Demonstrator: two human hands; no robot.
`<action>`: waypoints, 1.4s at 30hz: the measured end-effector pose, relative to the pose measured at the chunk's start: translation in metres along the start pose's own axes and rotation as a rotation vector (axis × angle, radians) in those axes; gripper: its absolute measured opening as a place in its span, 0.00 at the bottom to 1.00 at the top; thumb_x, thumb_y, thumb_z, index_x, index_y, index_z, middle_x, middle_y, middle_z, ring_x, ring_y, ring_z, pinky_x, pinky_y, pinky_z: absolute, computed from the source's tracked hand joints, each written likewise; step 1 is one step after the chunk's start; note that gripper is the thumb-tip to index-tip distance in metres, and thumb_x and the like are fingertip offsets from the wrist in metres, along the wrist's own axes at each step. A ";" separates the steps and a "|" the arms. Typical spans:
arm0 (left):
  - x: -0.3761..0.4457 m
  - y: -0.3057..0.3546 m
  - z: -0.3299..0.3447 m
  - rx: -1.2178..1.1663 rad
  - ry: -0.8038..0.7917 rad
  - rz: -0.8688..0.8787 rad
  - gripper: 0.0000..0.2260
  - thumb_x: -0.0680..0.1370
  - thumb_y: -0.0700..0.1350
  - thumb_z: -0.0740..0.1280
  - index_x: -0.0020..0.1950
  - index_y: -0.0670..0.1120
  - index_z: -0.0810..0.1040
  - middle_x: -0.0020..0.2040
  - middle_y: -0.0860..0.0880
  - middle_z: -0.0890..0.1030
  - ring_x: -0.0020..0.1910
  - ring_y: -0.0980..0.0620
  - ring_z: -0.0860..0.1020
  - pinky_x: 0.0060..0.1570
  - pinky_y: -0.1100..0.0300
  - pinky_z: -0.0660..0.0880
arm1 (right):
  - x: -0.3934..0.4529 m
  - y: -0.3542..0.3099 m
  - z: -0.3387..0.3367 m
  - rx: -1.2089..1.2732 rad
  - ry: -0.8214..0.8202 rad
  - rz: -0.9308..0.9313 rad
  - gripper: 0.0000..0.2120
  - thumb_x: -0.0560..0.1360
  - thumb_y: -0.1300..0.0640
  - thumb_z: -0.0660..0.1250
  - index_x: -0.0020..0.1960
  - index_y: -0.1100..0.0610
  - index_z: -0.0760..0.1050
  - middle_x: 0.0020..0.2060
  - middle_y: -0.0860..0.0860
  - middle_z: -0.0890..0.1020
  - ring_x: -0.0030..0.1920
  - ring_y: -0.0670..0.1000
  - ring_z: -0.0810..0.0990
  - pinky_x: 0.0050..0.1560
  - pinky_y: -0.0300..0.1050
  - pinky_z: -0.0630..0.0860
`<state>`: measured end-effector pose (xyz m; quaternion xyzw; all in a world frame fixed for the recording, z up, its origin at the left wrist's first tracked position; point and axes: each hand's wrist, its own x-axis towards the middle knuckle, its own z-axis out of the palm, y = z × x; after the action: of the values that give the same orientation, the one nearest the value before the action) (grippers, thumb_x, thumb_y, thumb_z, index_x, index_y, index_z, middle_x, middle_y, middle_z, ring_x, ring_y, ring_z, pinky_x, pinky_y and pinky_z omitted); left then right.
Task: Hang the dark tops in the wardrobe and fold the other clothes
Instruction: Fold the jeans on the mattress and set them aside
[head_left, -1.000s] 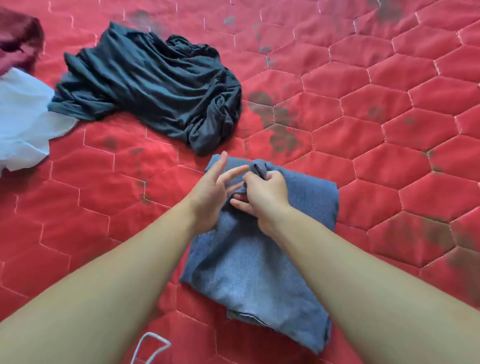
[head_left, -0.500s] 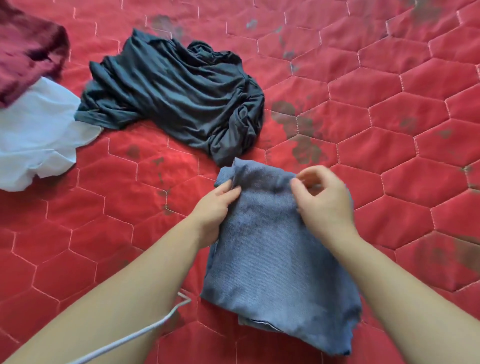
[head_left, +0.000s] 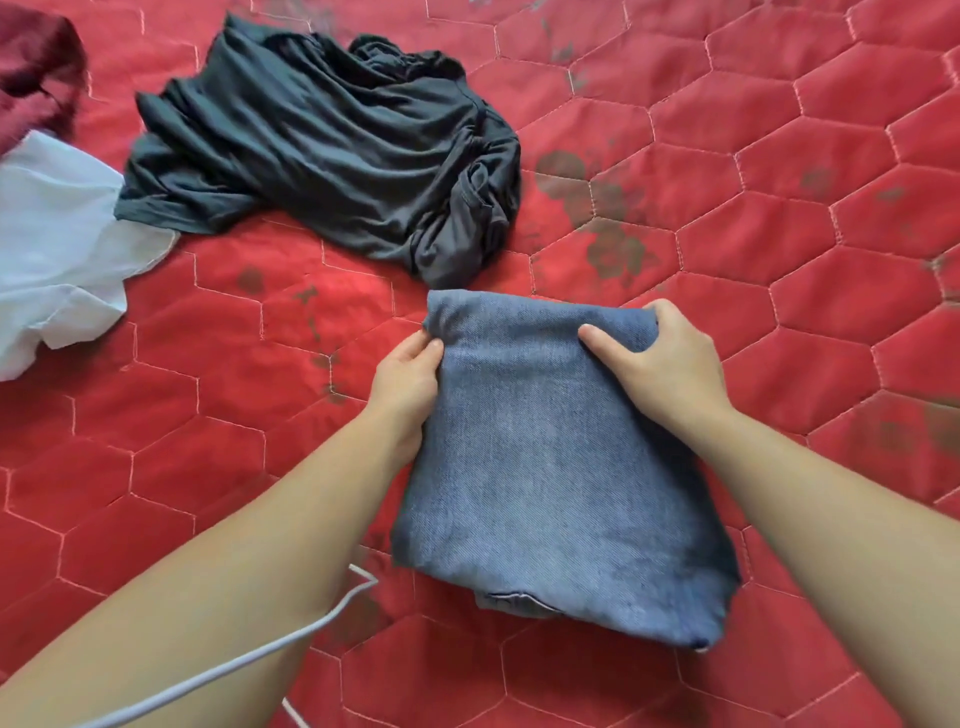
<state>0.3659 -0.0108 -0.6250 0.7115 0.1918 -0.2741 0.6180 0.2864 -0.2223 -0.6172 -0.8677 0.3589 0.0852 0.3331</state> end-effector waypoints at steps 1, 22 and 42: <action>0.003 0.000 0.001 0.120 0.068 0.065 0.10 0.81 0.38 0.61 0.57 0.47 0.79 0.48 0.50 0.81 0.49 0.54 0.77 0.46 0.69 0.73 | 0.001 0.001 0.002 -0.014 0.010 -0.003 0.28 0.65 0.27 0.63 0.50 0.49 0.72 0.47 0.50 0.82 0.53 0.57 0.79 0.55 0.56 0.74; -0.073 -0.058 -0.030 0.376 -0.026 0.044 0.18 0.76 0.53 0.71 0.63 0.49 0.76 0.51 0.59 0.80 0.50 0.59 0.79 0.48 0.66 0.73 | -0.132 0.074 0.030 0.093 0.172 0.162 0.30 0.77 0.42 0.63 0.73 0.57 0.64 0.65 0.58 0.71 0.67 0.59 0.67 0.68 0.52 0.62; -0.102 -0.084 -0.061 0.153 -0.407 -0.435 0.17 0.68 0.51 0.77 0.55 0.53 0.80 0.51 0.57 0.85 0.50 0.58 0.82 0.42 0.59 0.80 | -0.145 0.057 0.016 1.080 -0.592 0.591 0.21 0.65 0.56 0.74 0.57 0.56 0.81 0.49 0.53 0.86 0.47 0.51 0.86 0.40 0.47 0.82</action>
<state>0.2450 0.0697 -0.6205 0.6286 0.1906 -0.5507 0.5150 0.1436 -0.1599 -0.6029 -0.3855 0.4666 0.2155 0.7663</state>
